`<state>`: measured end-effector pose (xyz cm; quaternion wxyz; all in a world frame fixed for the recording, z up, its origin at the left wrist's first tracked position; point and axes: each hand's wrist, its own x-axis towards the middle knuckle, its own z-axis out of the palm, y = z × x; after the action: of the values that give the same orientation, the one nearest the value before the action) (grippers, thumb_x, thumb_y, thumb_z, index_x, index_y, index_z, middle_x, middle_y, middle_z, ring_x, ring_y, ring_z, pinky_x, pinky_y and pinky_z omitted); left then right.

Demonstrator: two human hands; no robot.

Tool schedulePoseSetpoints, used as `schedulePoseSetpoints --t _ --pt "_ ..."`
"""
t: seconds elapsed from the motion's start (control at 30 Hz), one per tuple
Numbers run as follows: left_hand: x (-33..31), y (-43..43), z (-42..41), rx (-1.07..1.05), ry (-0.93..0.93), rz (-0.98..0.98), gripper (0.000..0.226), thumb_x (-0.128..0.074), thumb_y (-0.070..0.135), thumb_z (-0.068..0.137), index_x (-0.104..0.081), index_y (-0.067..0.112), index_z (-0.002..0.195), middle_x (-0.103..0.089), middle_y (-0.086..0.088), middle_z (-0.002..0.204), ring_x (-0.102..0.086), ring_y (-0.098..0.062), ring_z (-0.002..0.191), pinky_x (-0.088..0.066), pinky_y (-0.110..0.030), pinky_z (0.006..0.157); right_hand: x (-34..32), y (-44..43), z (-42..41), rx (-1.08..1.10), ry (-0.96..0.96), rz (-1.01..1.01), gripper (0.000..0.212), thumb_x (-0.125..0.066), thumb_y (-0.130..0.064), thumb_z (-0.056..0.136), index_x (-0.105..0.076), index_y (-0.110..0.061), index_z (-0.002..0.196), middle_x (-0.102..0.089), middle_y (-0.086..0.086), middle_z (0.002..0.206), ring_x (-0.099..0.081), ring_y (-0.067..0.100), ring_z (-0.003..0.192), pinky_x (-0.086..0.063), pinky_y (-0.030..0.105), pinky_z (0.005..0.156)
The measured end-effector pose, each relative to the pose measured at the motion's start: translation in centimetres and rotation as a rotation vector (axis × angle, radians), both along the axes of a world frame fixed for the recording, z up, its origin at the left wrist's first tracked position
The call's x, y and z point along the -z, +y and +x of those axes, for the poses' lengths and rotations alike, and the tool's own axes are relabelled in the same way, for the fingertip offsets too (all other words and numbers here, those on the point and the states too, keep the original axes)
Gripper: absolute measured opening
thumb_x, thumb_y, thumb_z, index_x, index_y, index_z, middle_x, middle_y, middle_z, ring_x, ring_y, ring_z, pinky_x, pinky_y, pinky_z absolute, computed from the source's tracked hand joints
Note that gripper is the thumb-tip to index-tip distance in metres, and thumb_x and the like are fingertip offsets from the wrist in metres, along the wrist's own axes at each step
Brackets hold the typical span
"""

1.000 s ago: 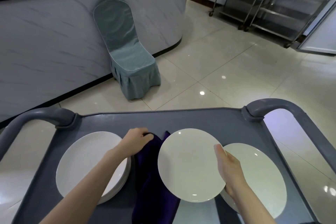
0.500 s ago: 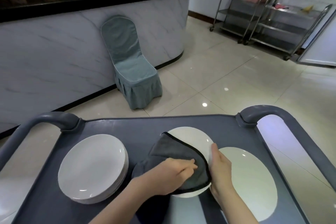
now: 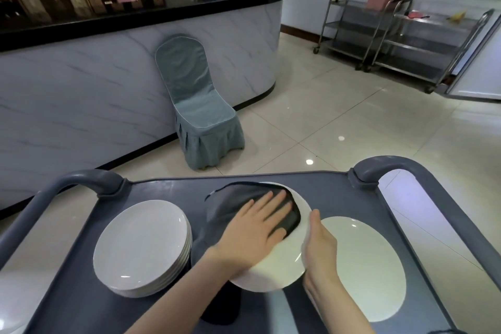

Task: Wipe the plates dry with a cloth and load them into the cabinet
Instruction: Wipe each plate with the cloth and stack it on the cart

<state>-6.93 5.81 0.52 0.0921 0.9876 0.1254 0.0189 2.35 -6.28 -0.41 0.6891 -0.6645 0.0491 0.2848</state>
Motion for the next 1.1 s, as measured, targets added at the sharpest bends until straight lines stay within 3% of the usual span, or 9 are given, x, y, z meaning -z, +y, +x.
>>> schedulePoseSetpoints --t 0.13,0.27,0.3,0.43,0.6,0.73,0.8,0.9,1.1 --pt "-0.2 1.1 -2.3 -0.105 0.034 0.005 0.055 -0.026 0.039 0.106 -0.006 0.035 0.157 0.008 0.013 0.163 0.009 -0.013 0.152 0.007 -0.035 0.123 -1.9 -0.9 1.6 0.064 -0.015 0.006 0.044 -0.052 -0.047 0.096 -0.055 -0.015 0.066 -0.058 -0.003 0.059 -0.054 0.018 0.054 -0.044 0.028 0.059" --pt "0.5 -2.8 -5.7 0.040 -0.001 0.132 0.054 -0.041 0.029 0.093 -0.048 0.024 0.146 -0.037 0.001 0.157 -0.038 -0.024 0.143 -0.037 -0.051 0.112 -2.1 -1.9 2.6 0.091 -0.058 0.005 0.042 -0.052 -0.045 0.097 -0.066 -0.014 0.074 -0.072 -0.008 0.065 -0.066 0.018 0.062 -0.049 0.029 0.063" --pt "0.8 -3.9 -6.0 0.085 -0.027 0.111 0.054 -0.042 0.029 0.091 -0.050 0.024 0.144 -0.040 0.002 0.155 -0.040 -0.022 0.142 -0.040 -0.050 0.109 -1.9 -2.0 2.4 0.090 -0.056 0.002 0.041 -0.051 -0.046 0.098 -0.070 -0.014 0.078 -0.075 -0.007 0.071 -0.069 0.016 0.064 -0.050 0.030 0.064" --pt "0.7 -4.9 -3.9 0.241 -0.104 0.056 0.056 -0.043 0.026 0.093 -0.042 0.022 0.149 -0.030 0.003 0.161 -0.025 -0.015 0.149 -0.025 -0.041 0.118 -1.1 -1.8 0.5 0.049 -0.052 -0.021 0.046 -0.051 -0.047 0.099 -0.072 -0.010 0.081 -0.076 0.001 0.074 -0.069 0.021 0.069 -0.053 0.036 0.071" --pt "-0.9 -0.2 -1.6 0.064 -0.058 -0.025 0.059 -0.033 0.040 0.104 -0.010 0.032 0.157 0.007 0.016 0.162 0.008 -0.006 0.151 0.002 -0.030 0.123 -1.8 -1.7 -0.2 -0.004 -0.055 0.007 0.047 -0.051 -0.048 0.099 -0.062 -0.010 0.075 -0.064 0.004 0.068 -0.058 0.019 0.062 -0.047 0.031 0.062" --pt "-0.5 0.4 -2.8 -0.039 -0.010 -0.039 0.059 -0.029 0.035 0.105 0.000 0.029 0.156 0.011 0.009 0.163 0.012 -0.010 0.151 -0.001 -0.036 0.124 -3.8 -1.9 1.8 0.047 -0.063 0.043 0.037 -0.054 -0.044 0.098 -0.063 -0.013 0.080 -0.066 0.001 0.073 -0.061 0.020 0.065 -0.048 0.031 0.066" --pt "-0.2 -1.3 -3.9 0.016 -0.017 0.006 0.058 -0.035 0.029 0.101 -0.020 0.022 0.156 -0.008 0.003 0.165 -0.008 -0.018 0.152 -0.020 -0.041 0.121 -4.2 -2.3 2.6 0.078 -0.071 0.042 0.036 -0.055 -0.042 0.097 -0.065 -0.011 0.080 -0.071 -0.002 0.075 -0.065 0.018 0.065 -0.050 0.030 0.067" --pt "0.8 -5.2 -5.1 0.107 -0.061 -0.011 0.056 -0.047 0.027 0.084 -0.058 0.017 0.138 -0.046 -0.004 0.151 -0.047 -0.021 0.137 -0.050 -0.043 0.101 -3.8 -2.6 2.9 0.107 -0.069 0.031 0.039 -0.053 -0.044 0.097 -0.070 -0.013 0.083 -0.077 -0.005 0.078 -0.070 0.012 0.065 -0.051 0.029 0.064" --pt "-0.5 -5.0 -3.1 0.181 -0.145 0.004 0.057 -0.042 0.032 0.094 -0.040 0.023 0.151 -0.027 0.005 0.161 -0.027 -0.012 0.148 -0.030 -0.033 0.116 -2.8 -1.8 0.0 0.017 -0.039 0.014 0.047 -0.051 -0.048 0.099 -0.071 -0.011 0.078 -0.074 0.000 0.073 -0.067 0.018 0.067 -0.049 0.033 0.067"
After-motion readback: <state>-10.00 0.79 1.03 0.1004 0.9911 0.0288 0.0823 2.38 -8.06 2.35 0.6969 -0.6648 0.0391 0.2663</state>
